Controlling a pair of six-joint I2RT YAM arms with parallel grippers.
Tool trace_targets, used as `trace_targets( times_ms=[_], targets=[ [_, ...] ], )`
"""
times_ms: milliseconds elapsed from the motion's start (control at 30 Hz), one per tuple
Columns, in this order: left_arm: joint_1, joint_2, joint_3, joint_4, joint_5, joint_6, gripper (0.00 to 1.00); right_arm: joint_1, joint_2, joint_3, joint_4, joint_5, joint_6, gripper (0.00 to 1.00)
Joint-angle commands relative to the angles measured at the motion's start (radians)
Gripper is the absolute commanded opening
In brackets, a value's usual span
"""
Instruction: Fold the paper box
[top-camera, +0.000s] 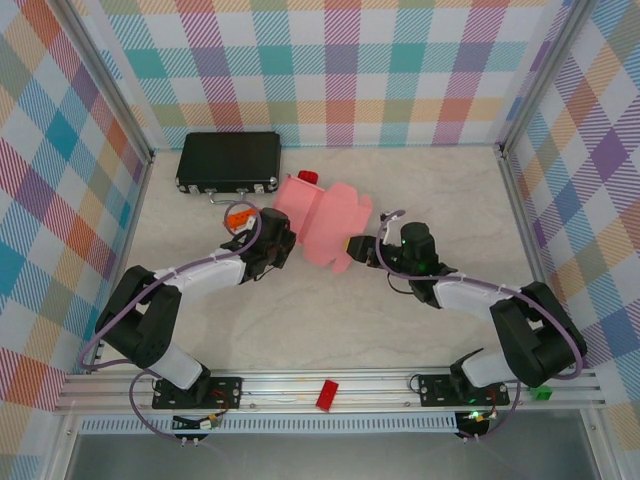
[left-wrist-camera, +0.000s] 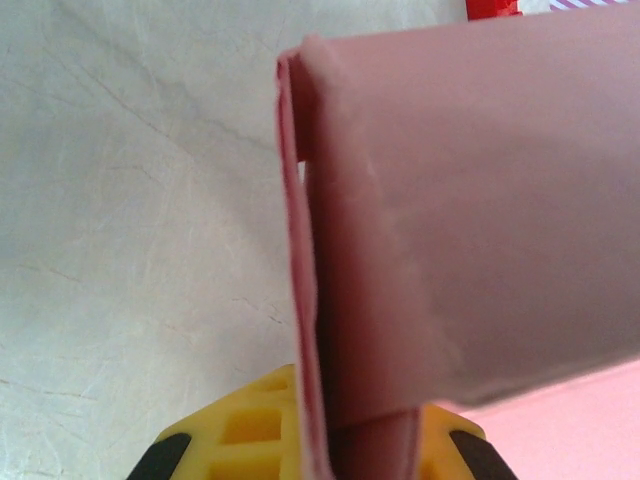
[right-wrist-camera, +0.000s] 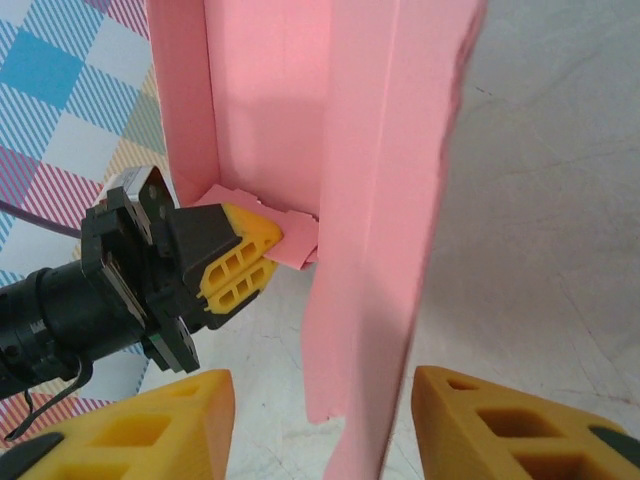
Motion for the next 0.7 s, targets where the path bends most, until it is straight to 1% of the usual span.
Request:
trace_targets(
  times_ms=[0, 167, 300, 400, 500, 667],
  targets=[
    [-0.014, -0.031, 0.001, -0.014, 0.009, -0.051, 0.0, -0.001, 0.016, 0.046, -0.067, 0.001, -0.013, 0.44],
    [-0.018, -0.025, -0.006, -0.011, 0.025, -0.083, 0.0, -0.002, 0.013, 0.087, -0.172, 0.051, -0.023, 0.34],
    [-0.026, -0.025, -0.013, -0.001, 0.04, -0.099, 0.0, -0.001, 0.003, 0.118, -0.249, 0.071, -0.045, 0.22],
    [-0.029, -0.022, -0.022, 0.018, 0.052, -0.106, 0.08, -0.002, -0.01, 0.16, -0.367, 0.108, -0.068, 0.15],
    [-0.031, -0.02, -0.034, 0.042, 0.063, -0.12, 0.12, -0.001, -0.023, 0.196, -0.477, 0.138, -0.091, 0.1],
    [-0.031, -0.011, -0.057, 0.08, 0.071, -0.133, 0.36, -0.002, -0.044, 0.252, -0.65, 0.181, -0.131, 0.07]
  ],
)
